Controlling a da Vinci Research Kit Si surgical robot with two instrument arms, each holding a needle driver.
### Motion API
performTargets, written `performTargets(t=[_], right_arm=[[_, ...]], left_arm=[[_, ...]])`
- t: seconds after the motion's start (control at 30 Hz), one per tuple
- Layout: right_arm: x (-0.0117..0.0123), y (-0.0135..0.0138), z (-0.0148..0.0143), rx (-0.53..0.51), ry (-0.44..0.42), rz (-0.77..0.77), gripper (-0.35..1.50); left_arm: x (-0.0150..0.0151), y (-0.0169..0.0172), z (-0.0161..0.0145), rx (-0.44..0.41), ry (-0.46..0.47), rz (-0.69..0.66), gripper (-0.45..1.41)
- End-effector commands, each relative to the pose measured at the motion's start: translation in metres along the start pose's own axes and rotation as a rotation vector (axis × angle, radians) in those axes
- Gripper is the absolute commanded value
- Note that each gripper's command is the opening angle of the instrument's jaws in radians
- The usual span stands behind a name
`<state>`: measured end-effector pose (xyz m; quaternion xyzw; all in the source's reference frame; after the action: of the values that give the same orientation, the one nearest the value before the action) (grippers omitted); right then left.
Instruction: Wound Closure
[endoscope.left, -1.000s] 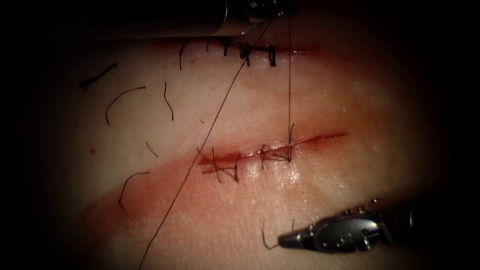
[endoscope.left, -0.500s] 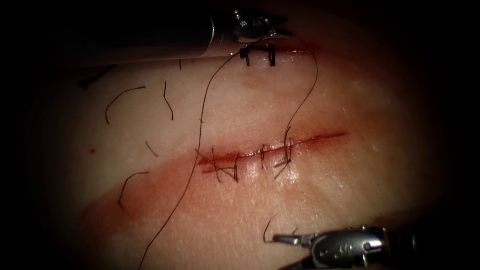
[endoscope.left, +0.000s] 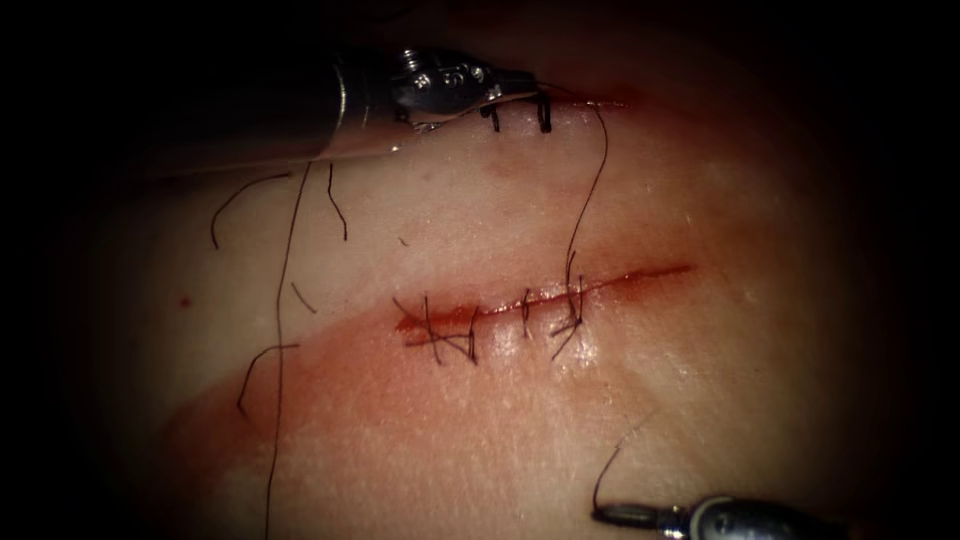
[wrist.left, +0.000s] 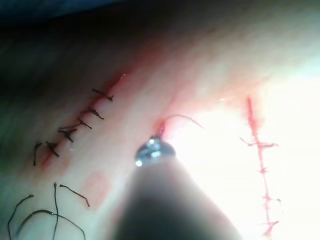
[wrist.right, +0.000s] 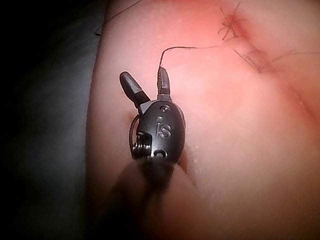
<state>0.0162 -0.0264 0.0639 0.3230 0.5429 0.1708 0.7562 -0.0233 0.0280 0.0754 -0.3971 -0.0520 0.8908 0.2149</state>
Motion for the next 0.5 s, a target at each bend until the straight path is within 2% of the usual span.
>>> performTargets(t=[0.03, 0.07, 0.13, 0.27, 0.33, 0.5], right_arm=[[0.0000, 0.0015, -0.0001, -0.081, 0.003, 0.039, 1.31], [0.0014, 0.0043, -0.0014, -0.247, 0.030, 0.068, 1.40], [0.0026, 0.0070, -0.0029, -0.404, 0.049, 0.041, 1.48], [0.0040, 0.0111, -0.0042, -0.522, 0.028, 0.029, 1.45], [0.0045, 0.0135, -0.0040, -0.572, 0.012, 0.022, 1.43], [0.0044, 0.0168, -0.0029, -0.647, -0.033, 0.004, 1.46]], left_arm=[[0.0001, 0.0002, 0.0003, 0.002, 0.007, -0.003, -0.45], [0.0002, 0.0012, -0.0008, 0.001, 0.010, -0.006, -0.45], [0.0004, 0.0020, -0.0016, 0.003, 0.012, -0.003, -0.45], [0.0006, 0.0037, -0.0031, 0.004, 0.012, 0.006, -0.45], [0.0009, 0.0042, -0.0042, 0.004, 0.018, 0.013, -0.45], [0.0020, 0.0042, -0.0063, 0.005, 0.041, 0.008, -0.45]])
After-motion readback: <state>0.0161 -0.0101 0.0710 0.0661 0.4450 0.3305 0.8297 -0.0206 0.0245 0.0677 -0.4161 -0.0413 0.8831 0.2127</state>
